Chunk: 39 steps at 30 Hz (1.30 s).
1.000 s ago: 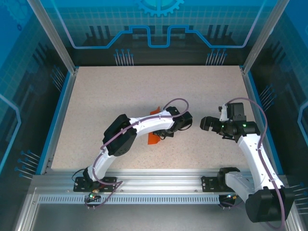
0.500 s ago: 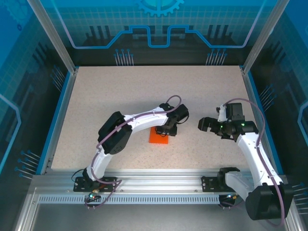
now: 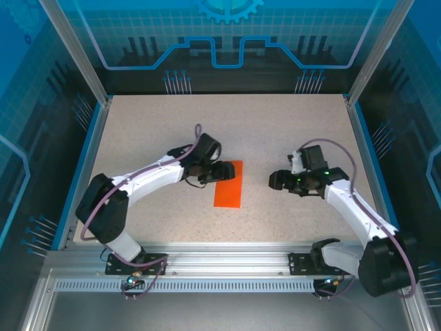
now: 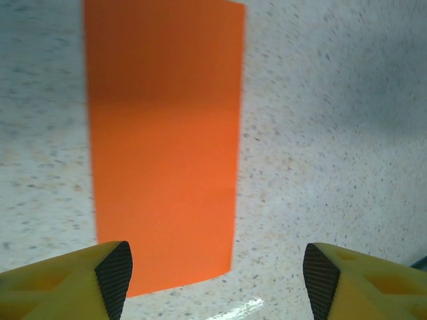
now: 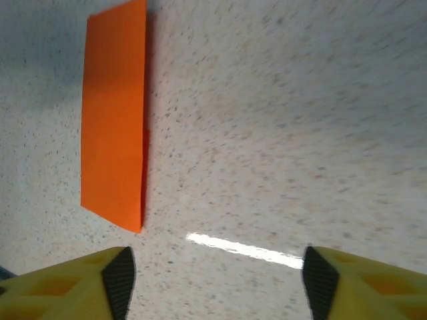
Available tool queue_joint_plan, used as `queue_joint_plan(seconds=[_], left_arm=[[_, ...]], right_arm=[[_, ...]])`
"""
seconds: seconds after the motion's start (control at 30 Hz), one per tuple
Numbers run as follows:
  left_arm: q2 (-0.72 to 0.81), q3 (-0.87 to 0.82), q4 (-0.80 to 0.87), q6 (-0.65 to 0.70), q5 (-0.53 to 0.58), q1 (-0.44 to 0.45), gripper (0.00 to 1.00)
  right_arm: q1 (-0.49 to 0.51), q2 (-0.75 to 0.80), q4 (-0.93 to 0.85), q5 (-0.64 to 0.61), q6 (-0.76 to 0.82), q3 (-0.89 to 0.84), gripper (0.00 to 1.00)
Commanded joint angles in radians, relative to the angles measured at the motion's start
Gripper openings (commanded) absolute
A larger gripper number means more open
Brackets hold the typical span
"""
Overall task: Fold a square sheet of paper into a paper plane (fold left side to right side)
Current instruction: Turn over the paper at the center of the table, then third fold the triangle at the center of the table.
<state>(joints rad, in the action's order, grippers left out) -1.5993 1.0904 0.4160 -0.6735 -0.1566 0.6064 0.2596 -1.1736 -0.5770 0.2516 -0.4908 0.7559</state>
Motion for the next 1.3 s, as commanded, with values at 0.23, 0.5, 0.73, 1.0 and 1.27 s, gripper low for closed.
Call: queue_joint_plan(seconds=[0.23,0.5,0.73,1.0,1.27], left_arm=[[0.095,-0.305,-0.330,-0.047,-0.291,-0.172,0.76],[0.028,-0.324,-0.364,-0.063,-0.328,-0.174,0.76],[-0.019,-0.307,-0.341,-0.058,-0.326,-0.174,0.76],[-0.049,-0.298,-0.330,-0.058,-0.343,-0.174,0.77],[-0.093,-0.285,-0.343,-0.063,-0.392,-0.171,0.77]], right_arm=[[0.193,-0.336,0.269,-0.045,-0.114,0.151,0.30],[0.213,-0.575,0.332,-0.019,-0.117,0.312,0.18],[0.226,-0.684,0.296,-0.031,-0.093,0.402,0.17],[0.225,-0.772,0.262,-0.040,-0.054,0.462,0.16],[0.225,-0.831,0.188,-0.074,0.008,0.498,0.16]])
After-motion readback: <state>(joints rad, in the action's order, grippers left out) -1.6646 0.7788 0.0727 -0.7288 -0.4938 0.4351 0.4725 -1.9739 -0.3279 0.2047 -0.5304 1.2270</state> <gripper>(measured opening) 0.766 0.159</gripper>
